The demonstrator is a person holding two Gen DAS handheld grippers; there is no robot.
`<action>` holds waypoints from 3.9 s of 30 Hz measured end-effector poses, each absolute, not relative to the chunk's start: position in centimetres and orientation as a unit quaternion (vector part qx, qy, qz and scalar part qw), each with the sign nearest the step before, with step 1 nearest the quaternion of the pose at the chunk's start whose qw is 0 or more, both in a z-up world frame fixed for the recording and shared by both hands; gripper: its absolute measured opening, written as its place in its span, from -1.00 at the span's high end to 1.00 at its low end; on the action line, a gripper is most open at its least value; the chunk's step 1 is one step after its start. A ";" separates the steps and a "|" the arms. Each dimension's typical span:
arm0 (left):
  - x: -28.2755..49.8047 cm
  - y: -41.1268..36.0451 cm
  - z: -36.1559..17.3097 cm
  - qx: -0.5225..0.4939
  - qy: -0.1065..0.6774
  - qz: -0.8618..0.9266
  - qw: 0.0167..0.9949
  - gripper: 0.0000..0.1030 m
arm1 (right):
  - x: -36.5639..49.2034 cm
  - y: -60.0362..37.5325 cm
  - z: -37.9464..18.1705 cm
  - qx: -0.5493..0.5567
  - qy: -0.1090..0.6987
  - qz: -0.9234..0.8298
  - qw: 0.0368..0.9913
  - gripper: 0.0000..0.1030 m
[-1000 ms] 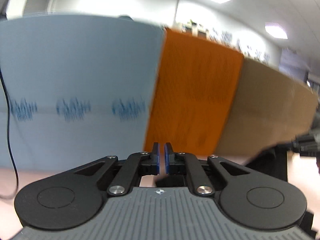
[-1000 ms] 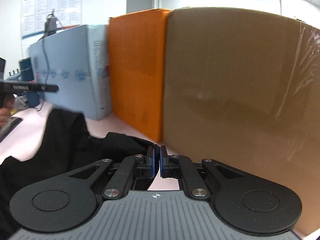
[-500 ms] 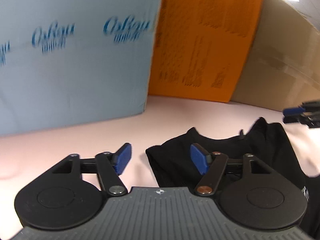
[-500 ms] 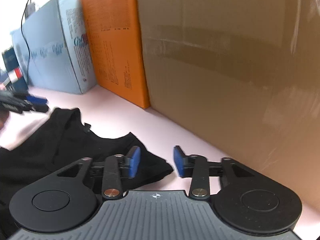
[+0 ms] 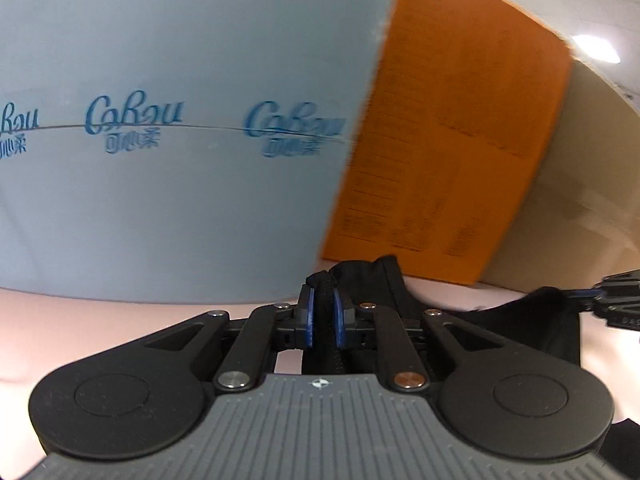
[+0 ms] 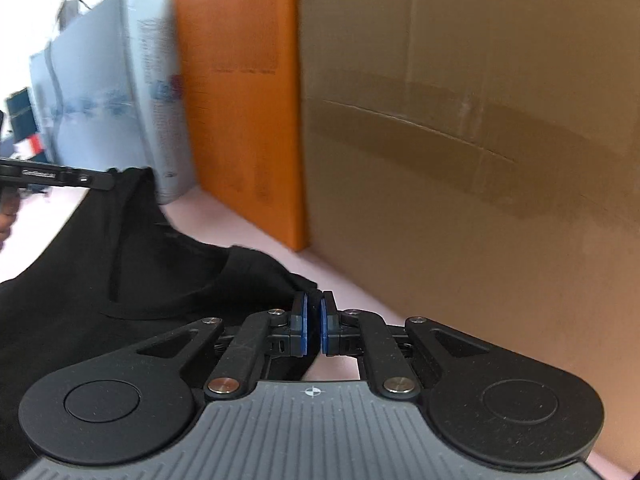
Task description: Fold clothes
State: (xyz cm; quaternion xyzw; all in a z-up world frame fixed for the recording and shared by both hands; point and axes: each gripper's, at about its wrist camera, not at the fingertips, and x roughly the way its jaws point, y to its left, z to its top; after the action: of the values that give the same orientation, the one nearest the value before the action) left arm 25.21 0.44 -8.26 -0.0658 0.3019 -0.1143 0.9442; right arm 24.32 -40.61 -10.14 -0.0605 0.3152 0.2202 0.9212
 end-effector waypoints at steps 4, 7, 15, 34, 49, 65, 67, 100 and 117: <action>27.0 -0.4 -10.1 -0.015 0.351 -0.082 0.933 0.51 | 26.8 -39.9 -12.7 -0.057 0.370 0.200 0.905 0.74; 26.8 -0.2 -10.7 -0.001 0.357 -0.052 0.933 0.12 | 25.8 -39.8 -12.2 -0.065 0.338 0.153 0.926 0.53; 23.4 -0.8 -8.0 -0.027 0.307 -0.094 0.947 -0.08 | 22.9 -37.1 -10.6 -0.108 0.315 0.189 0.924 0.52; 23.3 -3.6 -10.4 0.013 0.353 -0.118 0.928 -0.50 | 18.5 -42.0 -10.0 0.089 0.334 0.170 0.923 -0.10; -4.3 9.1 -11.2 -0.107 0.405 0.078 0.905 -0.65 | -19.5 -52.0 -14.4 0.392 0.254 -0.084 0.880 -0.66; -9.4 1.0 -9.4 -0.164 0.387 -0.167 0.892 -0.75 | -12.0 -39.0 -12.0 -0.061 0.340 0.281 0.895 -0.77; -8.9 -0.3 -9.9 -0.143 0.393 -0.186 0.889 -0.77 | -11.4 -38.3 -12.1 -0.079 0.335 0.289 0.893 -0.76; -3.3 -0.2 -7.3 -0.018 0.365 -0.332 0.869 -0.60 | -11.0 -47.7 -14.1 0.522 0.201 0.071 0.826 -0.21; -1.2 -8.4 -11.0 -0.048 0.411 -0.261 0.872 0.68 | -0.4 -46.6 -13.6 0.422 0.291 0.099 0.853 0.60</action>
State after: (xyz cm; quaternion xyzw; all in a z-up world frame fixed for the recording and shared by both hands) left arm -1.24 -8.41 -11.01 -0.0476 0.4114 -0.2615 0.8718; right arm -0.37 -46.64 -13.61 0.4223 0.2906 0.0994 0.8528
